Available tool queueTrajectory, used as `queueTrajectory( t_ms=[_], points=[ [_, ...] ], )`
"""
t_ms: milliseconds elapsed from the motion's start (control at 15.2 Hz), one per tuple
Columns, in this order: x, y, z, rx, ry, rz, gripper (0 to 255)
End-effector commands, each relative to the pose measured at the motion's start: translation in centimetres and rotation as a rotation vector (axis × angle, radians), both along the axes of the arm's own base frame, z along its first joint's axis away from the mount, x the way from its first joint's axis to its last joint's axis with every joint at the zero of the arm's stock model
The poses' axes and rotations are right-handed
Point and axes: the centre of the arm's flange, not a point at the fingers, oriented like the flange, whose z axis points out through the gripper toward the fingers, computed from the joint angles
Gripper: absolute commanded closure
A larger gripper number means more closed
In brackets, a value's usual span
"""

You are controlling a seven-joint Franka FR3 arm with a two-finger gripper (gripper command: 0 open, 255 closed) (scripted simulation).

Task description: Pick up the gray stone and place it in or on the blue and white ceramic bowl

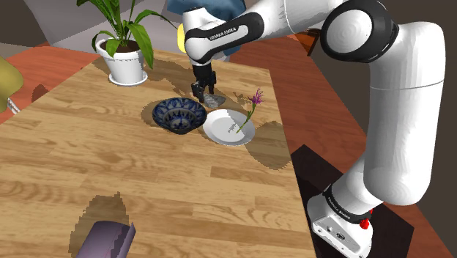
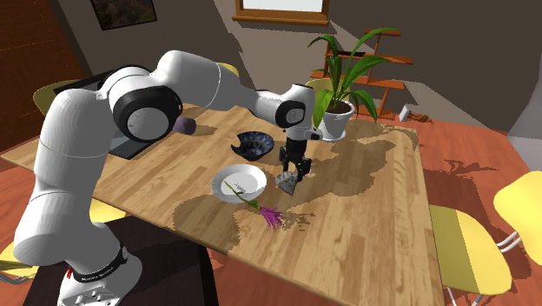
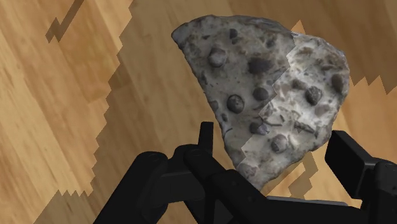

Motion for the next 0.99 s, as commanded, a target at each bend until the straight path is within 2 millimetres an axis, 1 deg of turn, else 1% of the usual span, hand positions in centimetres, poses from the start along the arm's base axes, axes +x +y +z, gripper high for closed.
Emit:
queueTrajectory(
  t_ms=[0, 66, 924],
  points=[
    [0.0, 0.0, 0.0, 0.0, 0.0, 0.0, 255],
    [0.0, 0.0, 0.0, 0.0, 0.0, 0.0, 255],
    [0.0, 0.0, 6.9, 0.0, 0.0, 0.0, 255]
  ],
)
